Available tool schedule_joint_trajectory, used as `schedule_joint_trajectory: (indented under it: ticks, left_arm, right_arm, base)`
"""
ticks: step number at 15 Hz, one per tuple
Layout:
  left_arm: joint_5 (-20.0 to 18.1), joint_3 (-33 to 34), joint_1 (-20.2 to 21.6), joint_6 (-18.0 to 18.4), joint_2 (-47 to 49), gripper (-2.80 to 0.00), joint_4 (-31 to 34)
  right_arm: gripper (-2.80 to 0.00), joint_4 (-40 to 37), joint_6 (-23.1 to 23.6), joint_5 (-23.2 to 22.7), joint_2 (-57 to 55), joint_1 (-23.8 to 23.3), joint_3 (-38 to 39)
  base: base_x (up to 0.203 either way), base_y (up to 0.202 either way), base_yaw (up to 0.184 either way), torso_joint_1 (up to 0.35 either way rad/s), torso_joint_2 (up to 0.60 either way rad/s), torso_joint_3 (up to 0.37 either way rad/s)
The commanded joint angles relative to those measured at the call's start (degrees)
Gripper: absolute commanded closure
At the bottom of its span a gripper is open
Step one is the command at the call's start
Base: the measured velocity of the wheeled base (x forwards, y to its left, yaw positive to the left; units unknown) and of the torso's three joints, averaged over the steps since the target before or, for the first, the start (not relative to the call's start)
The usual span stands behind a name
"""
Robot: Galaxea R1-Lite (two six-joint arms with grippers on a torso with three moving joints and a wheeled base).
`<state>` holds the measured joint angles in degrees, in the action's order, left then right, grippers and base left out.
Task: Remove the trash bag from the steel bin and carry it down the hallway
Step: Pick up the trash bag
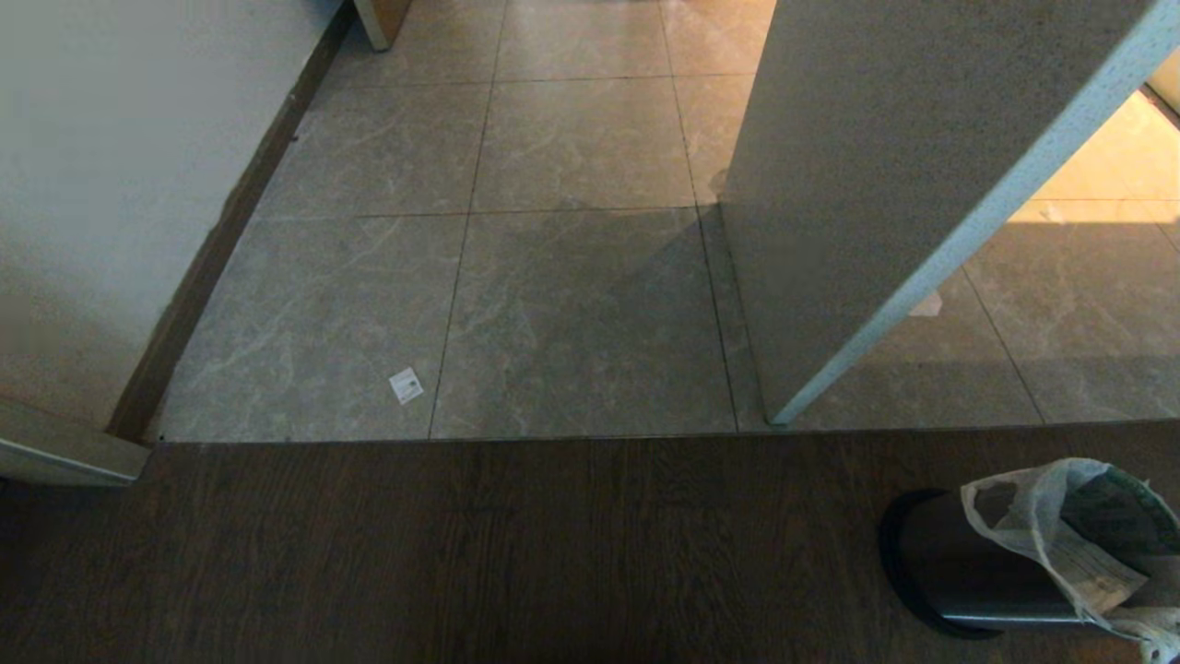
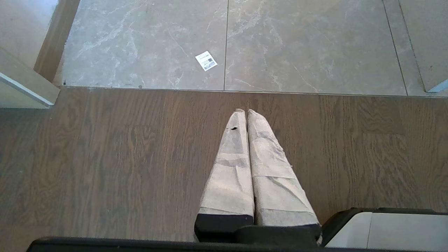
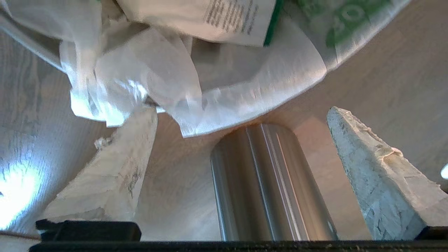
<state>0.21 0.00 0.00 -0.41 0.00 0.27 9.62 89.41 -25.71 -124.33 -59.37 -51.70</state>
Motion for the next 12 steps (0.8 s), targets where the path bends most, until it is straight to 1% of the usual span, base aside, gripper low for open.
schedule_joint_trajectory:
  ticks: [1, 9, 12]
  left_arm:
    - [0.1, 0.0, 0.0, 0.0, 0.0, 0.00, 0.0]
    - [0.0, 0.0, 0.0, 0.0, 0.0, 0.00, 0.0]
    - [0.1, 0.0, 0.0, 0.0, 0.0, 0.00, 0.0]
  right_arm:
    - [-2.80, 0.1, 0.4, -1.6, -1.1, 0.8, -0.6]
    - [-2.80, 0.0, -0.5, -7.1, 1.7, 1.2, -2.7]
    - [-2.80, -0.5, 0.2, -6.6, 1.7, 1.0, -1.9]
  base:
    - [0.000, 0.000, 0.000, 0.000, 0.00, 0.000]
    - [0.000, 0.000, 0.000, 0.000, 0.00, 0.000]
    - [0.000, 0.000, 0.000, 0.000, 0.00, 0.000]
